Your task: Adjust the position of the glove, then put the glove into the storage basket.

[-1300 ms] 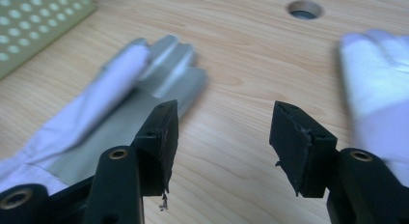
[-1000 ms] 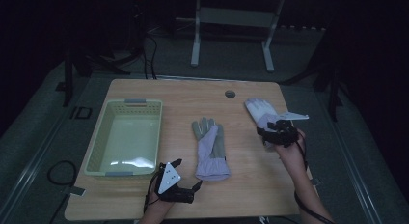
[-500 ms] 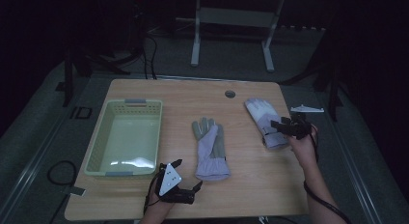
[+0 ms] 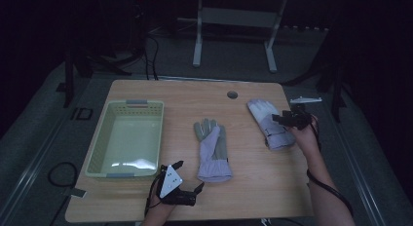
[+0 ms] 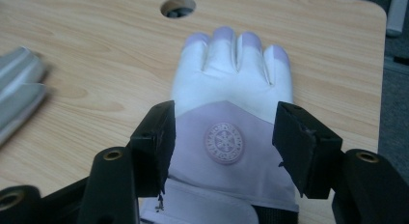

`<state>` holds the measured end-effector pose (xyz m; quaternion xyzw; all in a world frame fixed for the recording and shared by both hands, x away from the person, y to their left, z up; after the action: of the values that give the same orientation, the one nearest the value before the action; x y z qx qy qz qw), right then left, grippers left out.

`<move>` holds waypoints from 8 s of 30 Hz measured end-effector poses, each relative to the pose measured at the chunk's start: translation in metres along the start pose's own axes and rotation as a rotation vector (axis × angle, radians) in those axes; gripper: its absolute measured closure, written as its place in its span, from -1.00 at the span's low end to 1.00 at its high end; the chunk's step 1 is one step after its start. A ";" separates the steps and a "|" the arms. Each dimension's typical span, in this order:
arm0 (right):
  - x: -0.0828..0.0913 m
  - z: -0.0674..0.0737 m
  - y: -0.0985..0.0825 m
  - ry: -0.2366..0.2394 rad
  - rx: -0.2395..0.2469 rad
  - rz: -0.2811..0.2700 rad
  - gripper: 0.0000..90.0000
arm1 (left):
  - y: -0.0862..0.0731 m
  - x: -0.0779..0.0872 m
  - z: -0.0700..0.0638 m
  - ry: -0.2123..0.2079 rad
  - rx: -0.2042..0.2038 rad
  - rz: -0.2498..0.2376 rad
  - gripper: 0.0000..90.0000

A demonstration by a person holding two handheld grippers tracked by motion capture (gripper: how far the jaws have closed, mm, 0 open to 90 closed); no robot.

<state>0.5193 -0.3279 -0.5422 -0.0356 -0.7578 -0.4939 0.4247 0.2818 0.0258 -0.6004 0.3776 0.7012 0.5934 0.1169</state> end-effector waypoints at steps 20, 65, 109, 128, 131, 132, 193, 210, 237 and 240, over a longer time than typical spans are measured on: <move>-0.045 0.001 -0.033 0.077 -0.022 0.119 0.25 | 0.000 0.000 0.000 -0.003 0.001 0.001 -1.00; 0.097 0.116 -0.055 0.011 -0.159 0.030 0.77 | 0.000 0.000 -0.001 -0.016 0.003 0.007 -1.00; 0.031 0.105 -0.078 0.136 0.071 0.127 0.00 | -0.001 0.001 -0.003 -0.031 0.001 0.003 -1.00; 0.051 0.106 -0.066 0.118 0.013 0.102 0.78 | 0.000 0.001 -0.002 -0.027 0.014 0.002 -1.00; 0.067 0.101 -0.050 0.092 0.013 0.074 0.78 | -0.001 0.001 -0.002 -0.025 0.012 0.002 -1.00; 0.070 0.101 -0.046 0.088 0.008 0.066 0.78 | 0.000 0.001 -0.002 -0.026 0.011 0.001 -1.00; 0.000 0.260 0.055 0.219 0.068 0.119 0.78 | -0.001 0.002 -0.003 -0.029 0.003 -0.007 -1.00; -0.016 0.259 0.044 0.227 0.123 0.090 0.07 | 0.000 0.002 -0.002 -0.069 0.050 0.004 -1.00; 0.025 0.203 0.033 0.230 0.233 -0.083 -0.69 | 0.034 -0.003 -0.028 -0.113 0.085 0.087 -1.00; 0.026 0.201 0.031 0.226 0.229 -0.112 -0.73 | 0.050 -0.009 -0.025 -0.119 0.105 0.091 -1.00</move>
<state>0.3948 -0.1654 -0.5327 0.1113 -0.7574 -0.4281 0.4803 0.2924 0.0014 -0.5499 0.4493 0.7051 0.5372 0.1114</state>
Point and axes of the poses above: each handheld gripper's, and its own axes: x roughly backward along the jaws, y roughly out of its top, z roughly to its left, the point moved 8 cm from there along -x, roughly forward along the jaws, and after that the axes turned 15 degrees about x, right-handed, at the moved point
